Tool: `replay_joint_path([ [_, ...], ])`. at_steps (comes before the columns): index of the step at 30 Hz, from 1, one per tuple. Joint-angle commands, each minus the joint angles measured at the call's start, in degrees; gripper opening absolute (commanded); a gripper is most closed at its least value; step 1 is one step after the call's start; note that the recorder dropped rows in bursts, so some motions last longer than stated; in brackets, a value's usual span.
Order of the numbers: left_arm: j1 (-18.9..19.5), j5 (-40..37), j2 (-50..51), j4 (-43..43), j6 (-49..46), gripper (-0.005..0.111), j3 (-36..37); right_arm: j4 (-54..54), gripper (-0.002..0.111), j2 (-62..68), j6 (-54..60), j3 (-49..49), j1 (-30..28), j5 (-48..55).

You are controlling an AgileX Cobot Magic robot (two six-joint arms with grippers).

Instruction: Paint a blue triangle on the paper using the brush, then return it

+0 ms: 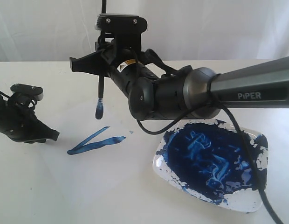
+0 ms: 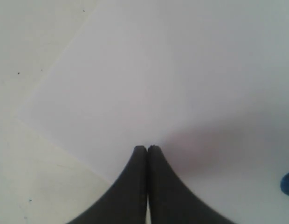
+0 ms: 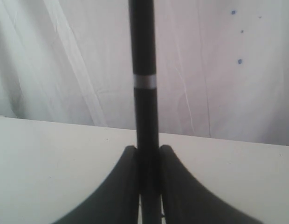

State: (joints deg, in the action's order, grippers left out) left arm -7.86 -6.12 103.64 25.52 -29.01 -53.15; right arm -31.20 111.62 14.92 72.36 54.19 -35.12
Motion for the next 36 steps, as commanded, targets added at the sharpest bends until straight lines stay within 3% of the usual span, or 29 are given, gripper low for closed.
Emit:
replay_joint_path([
  [1,-0.3,-0.9,-0.2,0.3,0.1,0.0,-0.2,0.3,0.0,-0.1,0.4,0.4,-0.6,1.4],
  [11,-0.3,-0.9,-0.2,0.3,0.1,0.0,-0.2,0.1,0.0,-0.1,5.5,0.4,-0.6,2.8],
  [36,-0.3,-0.9,-0.2,0.3,0.1,0.0,-0.2,-0.8,0.0,2.2,5.4,0.4,-0.6,1.4],
])
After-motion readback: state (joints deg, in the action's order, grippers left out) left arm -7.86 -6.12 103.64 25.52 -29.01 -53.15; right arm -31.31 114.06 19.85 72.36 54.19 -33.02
